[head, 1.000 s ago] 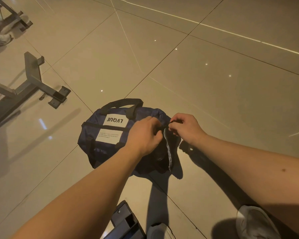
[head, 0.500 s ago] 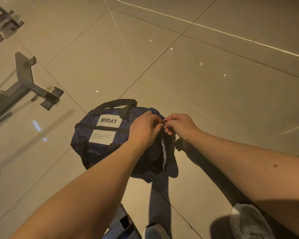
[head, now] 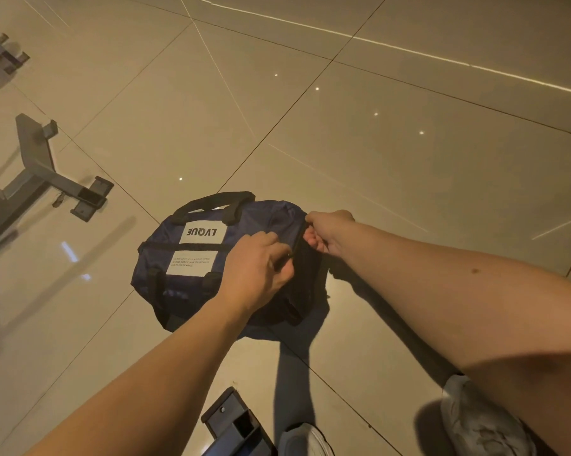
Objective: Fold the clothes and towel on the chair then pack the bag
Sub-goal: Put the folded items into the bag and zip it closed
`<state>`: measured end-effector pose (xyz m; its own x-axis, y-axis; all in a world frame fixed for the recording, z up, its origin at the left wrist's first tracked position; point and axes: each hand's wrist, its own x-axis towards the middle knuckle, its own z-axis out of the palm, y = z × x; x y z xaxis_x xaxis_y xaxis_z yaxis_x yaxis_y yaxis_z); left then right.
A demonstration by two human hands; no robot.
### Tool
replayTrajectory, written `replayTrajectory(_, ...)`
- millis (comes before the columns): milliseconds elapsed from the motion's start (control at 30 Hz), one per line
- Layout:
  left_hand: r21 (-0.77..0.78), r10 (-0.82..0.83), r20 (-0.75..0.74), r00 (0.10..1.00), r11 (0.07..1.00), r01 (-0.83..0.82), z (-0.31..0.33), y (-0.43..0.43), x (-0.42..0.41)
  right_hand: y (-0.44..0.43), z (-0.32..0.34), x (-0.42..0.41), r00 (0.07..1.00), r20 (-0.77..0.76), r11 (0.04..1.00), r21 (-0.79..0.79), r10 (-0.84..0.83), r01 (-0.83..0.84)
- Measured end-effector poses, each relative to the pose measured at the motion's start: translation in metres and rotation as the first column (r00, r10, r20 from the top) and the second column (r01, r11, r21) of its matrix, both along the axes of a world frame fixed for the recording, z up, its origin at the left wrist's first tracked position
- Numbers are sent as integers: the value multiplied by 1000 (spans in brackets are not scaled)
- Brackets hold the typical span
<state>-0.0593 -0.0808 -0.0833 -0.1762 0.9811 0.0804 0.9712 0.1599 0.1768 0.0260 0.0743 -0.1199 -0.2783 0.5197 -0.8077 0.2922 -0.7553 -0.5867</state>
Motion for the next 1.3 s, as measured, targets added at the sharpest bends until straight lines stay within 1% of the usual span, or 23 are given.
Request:
replayTrajectory(67,12,48,-17,999,999,-48,0,-19,5,3,-3,-3,997,-33,997,-42,-71,70)
replayTrajectory(133,16,153,-2,988,988,-153,0,-36,12,2,-5,-3,992,-60,992,-67,-110,106)
replayTrajectory(200,-12,315,103,943,949,-316,-2,-46,21,-5,-5,0,994,-74,994,-81,-86,80)
replayTrajectory(233,-56,402,206,892,915,-400,-4,-48,24,-9,-4,3,997,-69,997,-72,-32,27)
replayTrajectory(267,-111,476,333,814,877,-467,-7,-51,25,-14,-1,8,997,-55,997,-57,53,-56)
replayTrajectory(300,-167,525,450,723,844,-509,-9,-53,26,-19,4,14,987,-40,986,-41,157,-159)
replayTrajectory(333,-208,549,527,649,823,-528,-11,-56,27,-24,9,20,965,-35,965,-24,260,-261)
replayTrajectory(367,-227,560,566,605,812,-538,-11,-58,28,-29,13,25,935,-30,935,1,353,-353)
replayTrajectory(433,-241,582,592,558,788,-566,-12,-61,31,-39,20,33,871,6,869,75,491,-490)
replayTrajectory(500,-260,621,573,535,757,-599,-12,-61,35,-47,23,35,844,49,831,154,534,-534)
replayTrajectory(600,-262,681,502,533,707,-656,-9,-59,42,-56,22,30,870,63,850,188,490,-492)
replayTrajectory(700,-242,712,505,488,659,-712,-6,-63,48,-65,21,24,902,63,888,162,426,-431)
replayTrajectory(733,-239,714,533,454,642,-729,-4,-66,50,-68,22,24,908,60,895,153,415,-419)
replayTrajectory(800,-241,697,626,350,600,-763,-2,-71,56,-73,25,24,917,49,906,141,396,-399)
replayTrajectory(867,-263,683,685,255,558,-788,-2,-74,62,-78,29,25,922,44,913,132,385,-387)
replayTrajectory(967,-283,696,695,182,496,-821,0,-71,67,-81,34,26,934,31,927,112,357,-358)
replayTrajectory(1033,-303,701,706,107,434,-848,2,-69,69,-81,36,25,940,32,934,112,338,-340)
replayTrajectory(1167,-358,681,731,-39,335,-872,4,-71,75,-80,36,18,962,67,948,164,266,-274)
replayTrajectory(1300,-364,626,765,-151,227,-904,1,-72,77,-82,40,11,975,34,969,112,217,-220)
